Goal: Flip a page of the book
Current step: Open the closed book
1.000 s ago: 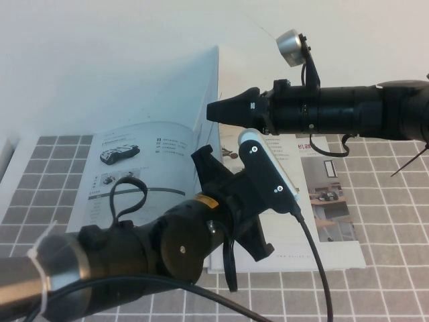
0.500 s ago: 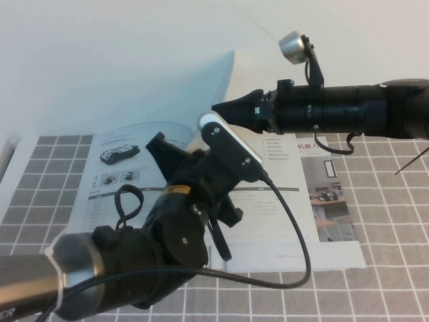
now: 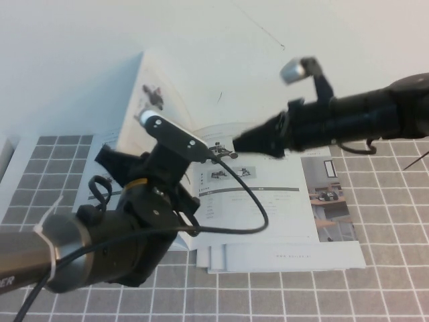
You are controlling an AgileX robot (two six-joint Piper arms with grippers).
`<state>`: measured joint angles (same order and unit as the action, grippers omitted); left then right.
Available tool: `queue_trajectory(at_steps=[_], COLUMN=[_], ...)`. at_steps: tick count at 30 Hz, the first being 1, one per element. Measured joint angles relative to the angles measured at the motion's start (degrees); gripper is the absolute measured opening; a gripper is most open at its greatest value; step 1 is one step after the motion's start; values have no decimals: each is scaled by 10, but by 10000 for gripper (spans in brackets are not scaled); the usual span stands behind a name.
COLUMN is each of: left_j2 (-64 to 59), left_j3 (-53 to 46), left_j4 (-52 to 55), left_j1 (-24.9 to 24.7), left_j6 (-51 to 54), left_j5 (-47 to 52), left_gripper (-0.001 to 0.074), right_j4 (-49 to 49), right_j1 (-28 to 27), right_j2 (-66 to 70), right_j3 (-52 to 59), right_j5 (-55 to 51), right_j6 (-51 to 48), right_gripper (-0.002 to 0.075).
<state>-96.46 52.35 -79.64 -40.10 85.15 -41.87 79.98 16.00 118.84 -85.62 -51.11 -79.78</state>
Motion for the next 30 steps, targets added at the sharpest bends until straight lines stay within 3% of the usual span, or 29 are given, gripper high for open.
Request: queue_trajectory(at_steps=[5,14,22,30], left_j2=[-22,-77,-109,-29], left_j3=[0,0,0,1], left_j4=[-59,-145,-184,-200], left_j1=[24,40,40,40], left_j6=[1,15,53,88], left_j5=[1,53,106,11], left_gripper=[-4,-4,-4,-4], right_j4=[-96,-119,-115,-72], right_j1=[18,22,22,1], right_j2=[42,124,131,127], right_j3=[0,0,-1,-30], right_j5=[1,-8,-9,-46], right_j6=[35,54,57,84], right_gripper=[218,67,46,44])
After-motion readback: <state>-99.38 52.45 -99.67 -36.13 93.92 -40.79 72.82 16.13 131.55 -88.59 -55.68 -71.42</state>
